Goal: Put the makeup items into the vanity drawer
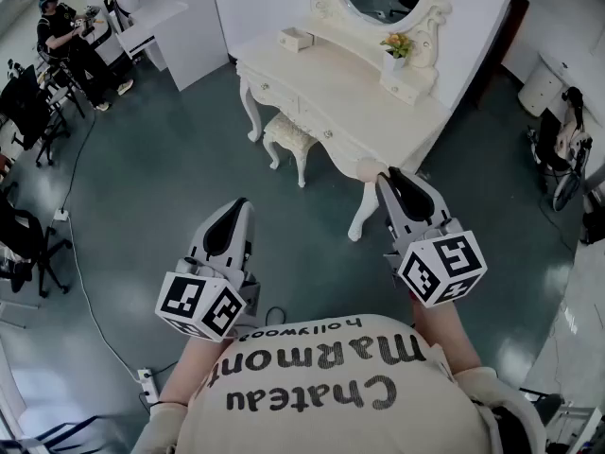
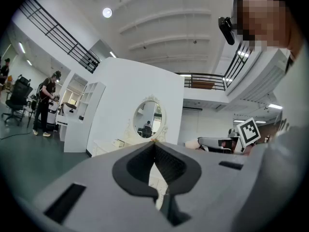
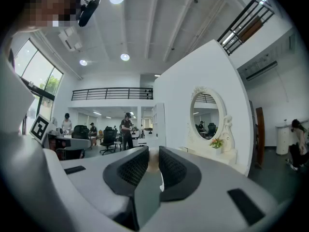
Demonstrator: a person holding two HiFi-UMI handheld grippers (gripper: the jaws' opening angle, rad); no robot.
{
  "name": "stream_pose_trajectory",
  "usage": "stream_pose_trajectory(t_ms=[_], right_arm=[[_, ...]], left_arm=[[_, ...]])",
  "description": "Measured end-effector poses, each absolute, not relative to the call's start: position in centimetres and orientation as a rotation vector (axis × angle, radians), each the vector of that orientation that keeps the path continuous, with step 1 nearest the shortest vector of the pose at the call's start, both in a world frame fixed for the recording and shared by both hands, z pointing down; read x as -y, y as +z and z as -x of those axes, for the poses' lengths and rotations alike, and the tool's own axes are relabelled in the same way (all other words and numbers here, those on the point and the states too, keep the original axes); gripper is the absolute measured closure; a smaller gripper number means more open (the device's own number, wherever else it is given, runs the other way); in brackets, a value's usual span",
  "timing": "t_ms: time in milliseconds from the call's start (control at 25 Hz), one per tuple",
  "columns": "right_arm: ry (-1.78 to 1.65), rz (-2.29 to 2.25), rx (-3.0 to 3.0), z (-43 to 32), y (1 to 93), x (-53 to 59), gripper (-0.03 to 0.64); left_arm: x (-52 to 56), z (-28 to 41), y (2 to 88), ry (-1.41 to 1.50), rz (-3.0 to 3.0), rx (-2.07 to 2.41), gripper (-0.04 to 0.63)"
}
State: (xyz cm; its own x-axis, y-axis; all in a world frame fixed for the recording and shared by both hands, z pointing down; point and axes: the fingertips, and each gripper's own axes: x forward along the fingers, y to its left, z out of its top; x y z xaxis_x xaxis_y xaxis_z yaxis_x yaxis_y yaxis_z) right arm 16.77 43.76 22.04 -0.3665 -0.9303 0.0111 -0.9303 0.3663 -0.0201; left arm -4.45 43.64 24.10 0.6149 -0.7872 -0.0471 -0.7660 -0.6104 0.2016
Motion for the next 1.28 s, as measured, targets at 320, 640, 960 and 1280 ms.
stream_pose_trajectory(t_ms=[320,640,960,1280], right_arm=[[-0.029,1.774,-2.601,-15.6,22.1,-43.9,0.531],[-0.059,1.723,-2.565,-13.6,21.5,-43.9,0.529],[-0.094,1.686,-2.578,-9.4,22.5,-44.9,0.529],[-0.130,1.713,-2.624,-6.9,24.5,-45.4,0.528]], left_arm=[[-44.0,5.8,24.3,-0.207,-2.657,1.309,0.586],[-44.0,7.8,23.7,-0.215,-2.678,1.304,0.586],[-44.9,11.8,24.5,-0.212,-2.661,1.310,0.586],[-45.4,13.6,26.2,-0.220,-2.639,1.259,0.586]])
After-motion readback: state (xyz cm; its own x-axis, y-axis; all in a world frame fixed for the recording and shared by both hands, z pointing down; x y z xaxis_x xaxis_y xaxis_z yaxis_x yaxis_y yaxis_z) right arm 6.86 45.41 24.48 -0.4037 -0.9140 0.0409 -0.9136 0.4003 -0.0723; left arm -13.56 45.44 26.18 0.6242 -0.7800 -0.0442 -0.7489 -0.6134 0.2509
